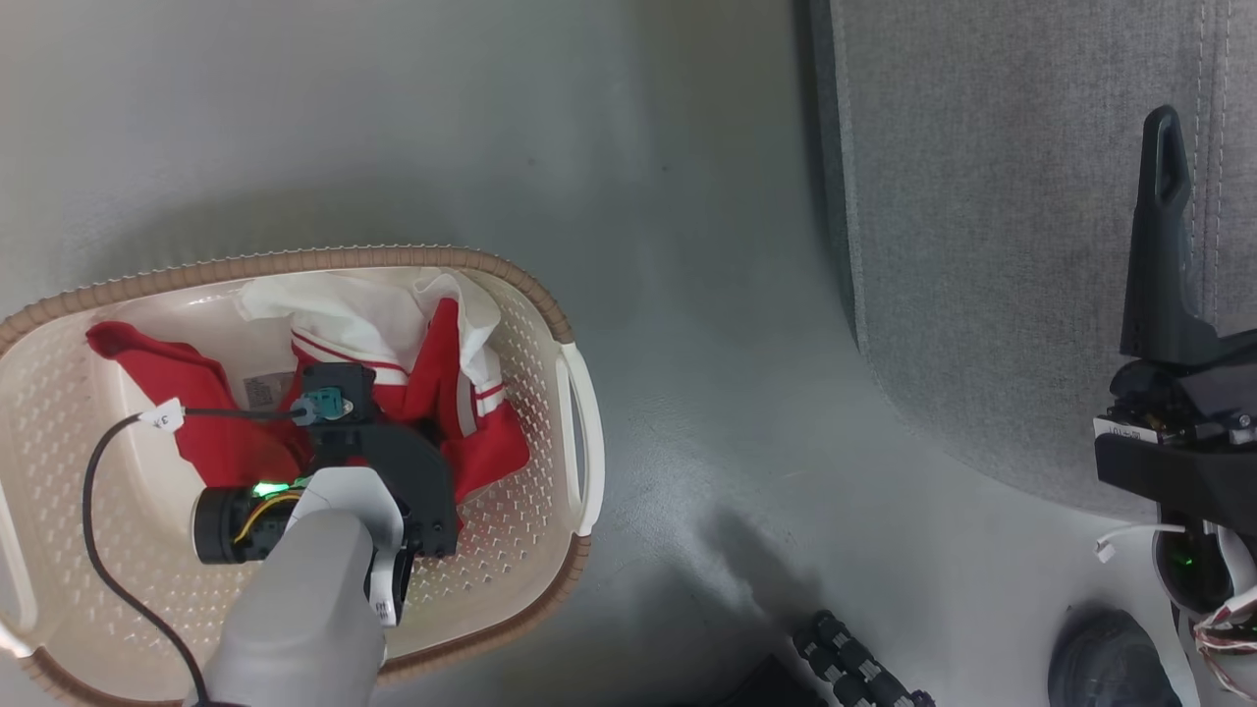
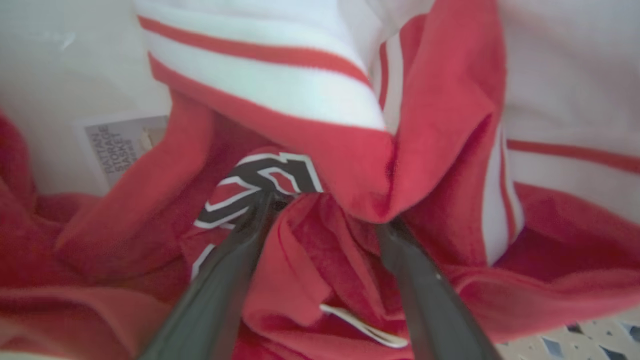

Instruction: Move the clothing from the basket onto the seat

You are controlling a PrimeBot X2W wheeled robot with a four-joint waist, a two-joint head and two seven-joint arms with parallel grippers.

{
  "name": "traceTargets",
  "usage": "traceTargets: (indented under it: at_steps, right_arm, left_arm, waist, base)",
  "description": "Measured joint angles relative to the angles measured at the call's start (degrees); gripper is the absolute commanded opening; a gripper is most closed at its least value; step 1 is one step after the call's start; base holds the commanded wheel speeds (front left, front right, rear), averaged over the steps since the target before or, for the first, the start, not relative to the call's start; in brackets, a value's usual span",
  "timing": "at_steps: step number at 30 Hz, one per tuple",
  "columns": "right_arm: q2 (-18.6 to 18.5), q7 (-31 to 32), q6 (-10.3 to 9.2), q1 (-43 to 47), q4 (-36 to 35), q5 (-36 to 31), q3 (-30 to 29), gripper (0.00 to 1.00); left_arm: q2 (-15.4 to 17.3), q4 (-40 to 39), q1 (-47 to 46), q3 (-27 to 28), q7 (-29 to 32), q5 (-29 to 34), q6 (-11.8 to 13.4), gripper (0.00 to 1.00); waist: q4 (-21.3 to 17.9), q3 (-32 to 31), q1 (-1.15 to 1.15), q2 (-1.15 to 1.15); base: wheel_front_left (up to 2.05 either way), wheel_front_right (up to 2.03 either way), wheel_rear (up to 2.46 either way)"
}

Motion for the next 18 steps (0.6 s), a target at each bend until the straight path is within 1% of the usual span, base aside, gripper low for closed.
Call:
traceTargets:
  at_steps: [1,2,3,11,16,18]
  right_arm:
    - [0.00,-0.01,0.00,-0.21,0.14,0.00,0.02,1.00]
    - [0.01,-0.02,0.01,-0.51,0.31,0.00,0.04,1.00]
    - [0.03,-0.29,0.01,-0.79,0.51,0.00,0.14,1.00]
    - [0.10,-1.45,0.49,-0.91,2.65,-0.01,0.40,1.00]
    - [0.11,-1.96,0.62,-1.93,4.28,-0.03,0.81,1.00]
    - [0.13,-2.04,1.03,-2.01,5.02,-0.04,0.99,1.00]
  left_arm:
    - [0.00,0.51,-0.32,-0.08,0.38,-0.22,0.01,1.00]
    - [0.02,0.81,-0.63,-0.14,0.64,-0.51,0.01,0.87]
    - [0.02,1.19,-0.85,-0.19,0.89,-1.82,0.01,0.00]
    - [0.04,2.59,-0.92,-1.77,0.87,-3.16,0.01,0.00]
    - [0.04,2.58,-1.07,-3.49,-0.32,-3.56,-0.09,0.00]
    - [0.04,2.55,-1.17,-4.34,-0.96,-3.57,-0.80,0.00]
  waist:
    - [-0.09,0.07,0.00,0.00]
    - [-0.18,0.12,0.00,0.00]
    - [-0.31,0.18,0.00,0.00]
    - [-0.31,-0.50,0.00,-0.01]
    - [0.23,-1.91,0.00,0.00]
    - [0.58,-2.65,0.00,-0.01]
  base:
    - [0.00,0.00,0.00]
    - [0.00,0.00,0.00]
    - [0.00,0.00,0.00]
    - [0.00,0.00,0.00]
    - [0.00,0.00,0.00]
    - [0.00,0.00,0.00]
